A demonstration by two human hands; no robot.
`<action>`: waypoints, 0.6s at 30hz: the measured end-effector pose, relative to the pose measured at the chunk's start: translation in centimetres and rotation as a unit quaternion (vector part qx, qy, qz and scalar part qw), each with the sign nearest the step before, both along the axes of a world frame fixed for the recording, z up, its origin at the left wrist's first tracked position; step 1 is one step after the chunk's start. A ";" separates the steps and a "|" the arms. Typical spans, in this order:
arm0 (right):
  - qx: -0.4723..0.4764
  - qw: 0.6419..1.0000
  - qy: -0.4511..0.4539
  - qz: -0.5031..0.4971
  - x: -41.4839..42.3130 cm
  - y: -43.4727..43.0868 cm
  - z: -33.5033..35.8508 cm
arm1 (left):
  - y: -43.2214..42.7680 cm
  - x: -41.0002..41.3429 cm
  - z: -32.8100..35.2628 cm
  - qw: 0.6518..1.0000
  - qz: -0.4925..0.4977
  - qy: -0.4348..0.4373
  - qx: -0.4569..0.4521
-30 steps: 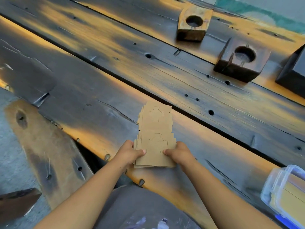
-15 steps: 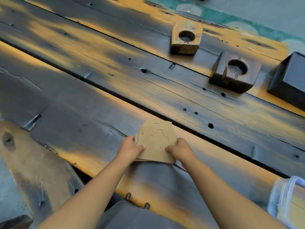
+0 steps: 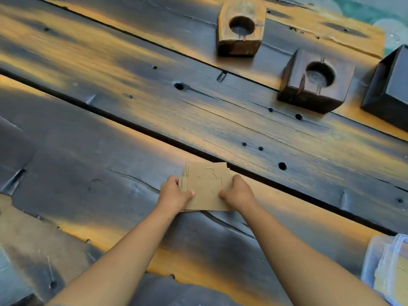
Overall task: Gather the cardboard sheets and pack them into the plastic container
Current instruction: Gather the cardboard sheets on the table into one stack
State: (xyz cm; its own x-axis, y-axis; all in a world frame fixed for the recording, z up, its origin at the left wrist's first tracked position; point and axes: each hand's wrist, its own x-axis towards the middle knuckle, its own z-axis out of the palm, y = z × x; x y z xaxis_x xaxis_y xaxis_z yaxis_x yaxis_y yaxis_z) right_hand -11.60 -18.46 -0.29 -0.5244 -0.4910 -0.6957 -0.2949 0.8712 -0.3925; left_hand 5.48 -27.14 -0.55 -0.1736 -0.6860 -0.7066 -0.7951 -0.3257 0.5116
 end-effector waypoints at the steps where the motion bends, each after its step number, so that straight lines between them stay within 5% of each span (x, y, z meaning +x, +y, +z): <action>1: 0.000 1.000 0.006 0.005 0.0 0.0 -0.3 | 0.0 0.1 -0.3 1.000 0.001 0.000 0.006; 7: -0.016 1.000 -0.024 0.010 -1.6 0.4 -0.8 | -0.4 0.0 -0.9 1.000 -0.003 0.007 0.018; 14: -0.066 0.970 -0.165 -0.167 -1.5 1.4 -1.2 | -0.7 -0.6 -1.1 0.993 0.086 0.053 0.064; 18: -0.052 0.967 -0.170 -0.181 -0.9 1.6 -1.3 | -0.6 -0.5 -1.3 0.988 0.089 0.066 0.108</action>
State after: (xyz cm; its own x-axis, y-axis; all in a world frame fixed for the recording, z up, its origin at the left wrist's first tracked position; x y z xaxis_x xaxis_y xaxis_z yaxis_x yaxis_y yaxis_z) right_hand -12.54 -16.87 -1.55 -0.4252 -0.3951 -0.8143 0.1823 0.8438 -0.5047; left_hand 4.99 -27.71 -1.87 -0.1645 -0.5502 -0.8187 -0.6463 -0.5669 0.5108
